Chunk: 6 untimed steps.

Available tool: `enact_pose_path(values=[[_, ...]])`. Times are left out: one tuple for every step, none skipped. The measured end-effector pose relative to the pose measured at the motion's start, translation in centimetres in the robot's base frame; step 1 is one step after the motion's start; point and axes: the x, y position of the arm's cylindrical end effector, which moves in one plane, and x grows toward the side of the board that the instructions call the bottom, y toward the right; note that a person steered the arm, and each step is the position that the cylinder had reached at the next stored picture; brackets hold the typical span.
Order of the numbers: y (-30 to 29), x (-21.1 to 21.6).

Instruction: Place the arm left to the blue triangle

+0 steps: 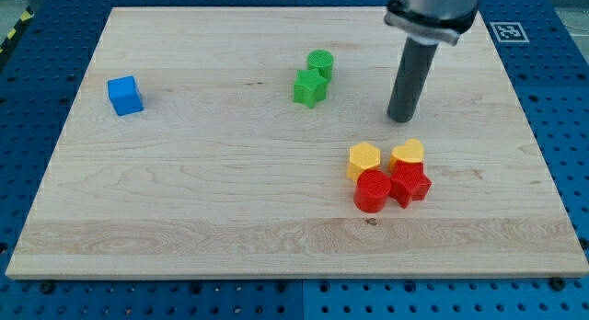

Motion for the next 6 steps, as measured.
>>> enact_pose_path(values=[[2.7,-2.4],[4.6,-3.3],[4.8,-6.8],[4.8,-11.4],[4.4,-15.4],[2.9,-18.9]])
